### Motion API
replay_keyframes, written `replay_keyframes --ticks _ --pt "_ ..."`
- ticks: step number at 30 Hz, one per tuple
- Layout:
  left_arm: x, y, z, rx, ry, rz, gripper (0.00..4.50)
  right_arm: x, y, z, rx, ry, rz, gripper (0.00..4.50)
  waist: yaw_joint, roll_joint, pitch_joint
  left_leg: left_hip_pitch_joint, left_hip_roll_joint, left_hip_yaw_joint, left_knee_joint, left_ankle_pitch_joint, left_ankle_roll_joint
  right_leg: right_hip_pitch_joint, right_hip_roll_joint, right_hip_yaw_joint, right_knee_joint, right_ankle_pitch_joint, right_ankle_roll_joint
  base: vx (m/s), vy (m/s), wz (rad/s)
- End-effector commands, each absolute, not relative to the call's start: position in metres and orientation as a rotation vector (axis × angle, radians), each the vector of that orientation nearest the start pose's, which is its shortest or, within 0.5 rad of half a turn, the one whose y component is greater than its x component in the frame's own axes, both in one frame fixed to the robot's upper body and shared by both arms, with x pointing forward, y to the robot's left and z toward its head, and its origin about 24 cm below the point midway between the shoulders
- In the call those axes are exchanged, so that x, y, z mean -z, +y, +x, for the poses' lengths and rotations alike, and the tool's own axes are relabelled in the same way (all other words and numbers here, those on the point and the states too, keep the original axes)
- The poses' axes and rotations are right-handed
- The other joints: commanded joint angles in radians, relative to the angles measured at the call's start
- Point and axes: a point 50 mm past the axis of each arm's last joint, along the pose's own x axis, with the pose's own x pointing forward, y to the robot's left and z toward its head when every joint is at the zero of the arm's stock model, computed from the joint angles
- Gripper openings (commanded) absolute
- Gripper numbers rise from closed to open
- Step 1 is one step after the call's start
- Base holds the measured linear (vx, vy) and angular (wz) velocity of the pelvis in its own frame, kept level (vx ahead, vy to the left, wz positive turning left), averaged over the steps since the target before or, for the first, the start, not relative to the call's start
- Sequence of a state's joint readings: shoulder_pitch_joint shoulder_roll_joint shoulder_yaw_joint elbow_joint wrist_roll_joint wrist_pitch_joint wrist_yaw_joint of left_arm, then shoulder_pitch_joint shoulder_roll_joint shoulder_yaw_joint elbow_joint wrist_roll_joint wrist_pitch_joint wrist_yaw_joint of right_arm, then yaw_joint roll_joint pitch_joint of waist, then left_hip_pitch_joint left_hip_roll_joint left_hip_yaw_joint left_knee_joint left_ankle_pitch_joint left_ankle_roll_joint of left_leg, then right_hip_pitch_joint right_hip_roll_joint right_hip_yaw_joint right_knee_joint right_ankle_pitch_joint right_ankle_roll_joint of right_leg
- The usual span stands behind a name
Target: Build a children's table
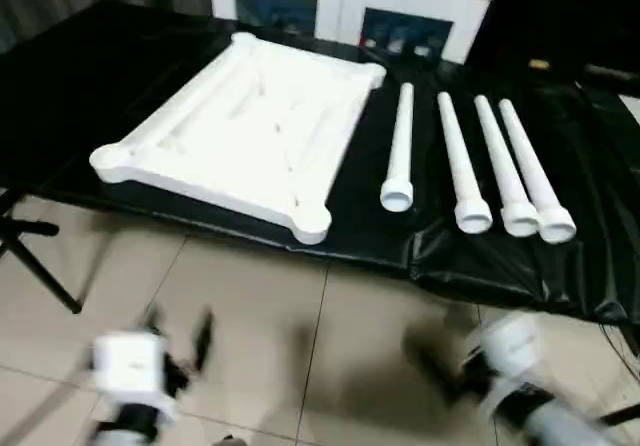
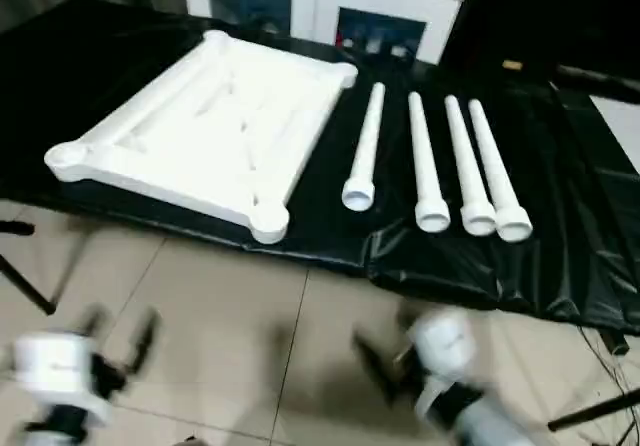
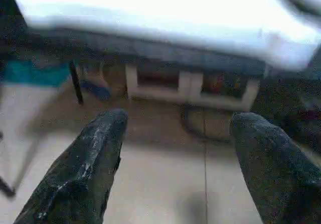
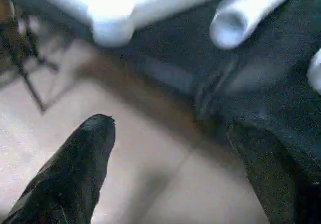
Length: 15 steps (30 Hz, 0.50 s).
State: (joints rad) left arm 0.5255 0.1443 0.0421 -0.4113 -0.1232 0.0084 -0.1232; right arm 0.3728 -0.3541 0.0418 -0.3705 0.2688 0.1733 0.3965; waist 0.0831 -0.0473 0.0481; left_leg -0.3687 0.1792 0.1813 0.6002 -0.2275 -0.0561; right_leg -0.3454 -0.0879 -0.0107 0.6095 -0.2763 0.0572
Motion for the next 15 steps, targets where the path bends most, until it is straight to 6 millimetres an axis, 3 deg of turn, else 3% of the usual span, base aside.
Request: replay_keyframes --ticks 1,2,3,4,5,7,8,9,10,11,13,15 --pt "-0.068 0.189 0.163 -0.009 0.010 0.036 3.70 -0.076 -0.185 0.194 -0.379 0.078 -0.021 3.99 -0.007 0.012 -0.022 0.015 0.057 -0.033 -0.103 -0.277 -0.020 -0.001 -0.030 0.028 -0.075 0.006 -0.064 0.000 0.000 0.00" --pt "-0.088 0.180 0.180 0.044 -0.080 0.008 3.70 -0.098 -0.187 0.213 -0.301 -0.029 0.002 3.99 -0.010 0.006 -0.023 0.016 0.056 -0.032 -0.101 -0.260 -0.023 -0.001 -0.028 0.028 -0.073 0.017 -0.062 0.000 0.000 0.00" --pt "-0.093 0.175 0.187 0.073 -0.108 -0.002 3.70 -0.105 -0.185 0.220 -0.297 -0.067 0.044 3.99 -0.016 -0.001 -0.027 0.018 0.049 -0.030 -0.100 -0.247 -0.037 -0.006 -0.028 0.027 -0.071 -0.020 -0.064 0.000 0.000 0.00" --pt "-0.098 0.172 0.196 0.079 -0.136 0.003 3.70 -0.109 -0.184 0.228 -0.281 -0.076 0.045 3.99 -0.016 0.007 -0.026 0.020 0.050 -0.030 -0.098 -0.203 -0.040 -0.010 -0.026 0.026 -0.067 -0.001 -0.063 -0.064 -0.013 0.00" --pt "-0.101 0.168 0.216 0.061 -0.144 0.008 3.70 -0.113 -0.186 0.244 -0.236 -0.071 0.062 3.99 -0.020 0.007 -0.028 0.023 0.048 -0.026 -0.093 -0.185 -0.046 -0.011 -0.023 0.026 -0.067 0.017 -0.061 -0.064 -0.013 0.00" --pt "-0.101 0.168 0.216 0.061 -0.144 0.008 3.70 -0.113 -0.186 0.244 -0.236 -0.071 0.062 3.99 -0.018 0.008 -0.028 0.018 0.042 -0.023 -0.089 -0.154 -0.062 -0.007 -0.023 0.028 -0.063 0.053 -0.057 -0.027 -0.005 0.01" --pt "-0.101 0.170 0.229 0.022 -0.132 -0.012 3.70 -0.114 -0.189 0.251 -0.211 -0.064 0.060 3.99 -0.019 0.007 -0.043 0.013 0.039 -0.027 -0.080 -0.068 -0.063 0.010 -0.022 0.025 -0.051 0.171 -0.042 0.000 0.000 0.00" --pt "-0.101 0.170 0.231 0.013 -0.129 -0.017 3.70 -0.114 -0.189 0.252 -0.209 -0.062 0.055 3.99 -0.023 0.017 -0.044 0.009 0.036 -0.030 -0.075 -0.021 -0.062 0.010 -0.019 0.024 -0.044 0.246 -0.040 0.000 0.000 0.00" --pt "-0.099 0.171 0.237 -0.011 -0.116 -0.025 3.70 -0.113 -0.191 0.255 -0.207 -0.054 0.040 3.99 -0.031 0.012 -0.058 0.016 0.026 -0.028 -0.062 0.032 -0.063 0.013 -0.010 0.022 -0.037 0.379 -0.049 0.000 0.000 0.00" --pt "-0.100 0.171 0.242 -0.032 -0.117 -0.001 3.70 -0.111 -0.192 0.259 -0.212 -0.025 0.031 3.99 -0.030 0.021 -0.060 0.012 0.025 -0.029 -0.062 0.045 -0.062 0.016 -0.012 0.021 -0.034 0.408 -0.057 0.000 0.000 0.00" --pt "-0.101 0.168 0.244 0.004 -0.097 0.048 3.70 -0.111 -0.189 0.265 -0.223 0.005 0.024 3.99 -0.035 0.014 -0.063 0.007 0.024 -0.030 -0.059 0.070 -0.050 0.024 -0.010 0.018 -0.030 0.450 -0.074 0.000 0.000 0.00" --pt "-0.102 0.167 0.244 0.033 -0.084 0.094 3.70 -0.114 -0.180 0.271 -0.243 0.014 0.006 3.99 -0.038 0.012 -0.062 0.006 0.026 -0.028 -0.058 0.070 -0.041 0.023 -0.012 0.018 -0.032 0.452 -0.081 0.000 0.000 0.00"
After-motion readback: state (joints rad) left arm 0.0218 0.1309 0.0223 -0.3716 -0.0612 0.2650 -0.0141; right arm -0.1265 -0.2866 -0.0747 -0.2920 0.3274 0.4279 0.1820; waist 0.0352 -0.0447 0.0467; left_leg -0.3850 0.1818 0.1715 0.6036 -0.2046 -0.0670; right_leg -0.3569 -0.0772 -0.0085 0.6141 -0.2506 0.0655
